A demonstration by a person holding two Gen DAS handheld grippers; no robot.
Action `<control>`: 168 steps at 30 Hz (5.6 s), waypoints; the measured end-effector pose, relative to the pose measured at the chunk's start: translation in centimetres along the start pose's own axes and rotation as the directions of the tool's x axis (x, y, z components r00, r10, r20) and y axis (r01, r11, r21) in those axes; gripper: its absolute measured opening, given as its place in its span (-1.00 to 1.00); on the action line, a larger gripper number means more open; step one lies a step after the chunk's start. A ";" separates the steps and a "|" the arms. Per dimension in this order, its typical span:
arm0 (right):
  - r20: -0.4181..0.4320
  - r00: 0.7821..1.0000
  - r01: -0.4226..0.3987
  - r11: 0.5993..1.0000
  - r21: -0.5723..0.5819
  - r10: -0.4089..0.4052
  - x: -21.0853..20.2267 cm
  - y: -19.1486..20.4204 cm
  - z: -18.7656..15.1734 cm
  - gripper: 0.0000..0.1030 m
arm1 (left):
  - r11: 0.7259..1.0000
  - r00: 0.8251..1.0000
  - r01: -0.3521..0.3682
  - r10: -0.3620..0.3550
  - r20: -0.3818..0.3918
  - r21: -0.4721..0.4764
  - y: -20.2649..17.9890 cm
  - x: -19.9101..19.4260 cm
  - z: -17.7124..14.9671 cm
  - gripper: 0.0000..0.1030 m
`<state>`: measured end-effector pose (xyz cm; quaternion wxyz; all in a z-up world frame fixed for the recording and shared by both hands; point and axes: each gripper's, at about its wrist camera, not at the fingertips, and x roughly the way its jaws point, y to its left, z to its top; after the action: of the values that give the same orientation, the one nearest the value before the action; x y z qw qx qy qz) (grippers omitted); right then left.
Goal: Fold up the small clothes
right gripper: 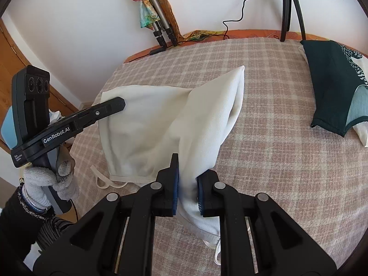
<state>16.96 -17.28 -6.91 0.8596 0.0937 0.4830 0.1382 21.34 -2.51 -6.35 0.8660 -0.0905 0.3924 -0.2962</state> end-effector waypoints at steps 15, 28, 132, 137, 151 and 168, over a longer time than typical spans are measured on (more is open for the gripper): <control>0.141 0.976 0.168 0.986 -0.020 -0.164 -8.1 -5.6 2.4 -0.73 | 0.991 0.991 0.119 -0.122 0.056 0.058 -8.3 3.8 5.4 -0.93; 0.198 0.896 0.410 0.912 -0.026 -0.397 -14.4 -15.1 4.6 -0.74 | 0.969 0.972 0.220 -0.227 0.056 0.116 -17.2 11.5 10.3 -0.93; 0.497 0.568 0.528 0.753 0.392 -0.656 -23.7 -10.0 -4.5 1.00 | 0.952 0.965 -0.149 0.082 0.249 0.266 -16.7 -2.8 -2.2 1.00; 0.499 0.570 0.511 0.757 0.407 -0.653 -23.3 -10.1 -5.2 1.00 | 0.948 0.950 -0.197 0.122 0.287 0.250 -15.8 -3.2 -2.4 1.00; 0.487 0.565 0.525 0.746 0.411 -0.666 -22.4 -10.7 -5.5 1.00 | 0.938 0.949 -0.215 0.135 0.284 0.271 -15.6 -3.2 -3.2 1.00; 0.503 0.549 0.518 0.744 0.422 -0.668 -22.8 -9.9 -5.7 1.00 | 0.935 0.956 -0.202 0.122 0.268 0.293 -16.2 -3.0 -3.6 1.00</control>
<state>2.26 -33.92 5.55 0.9469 0.0607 0.1837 -0.2567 10.02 -13.58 -0.59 0.9327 0.0466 0.2358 -0.2691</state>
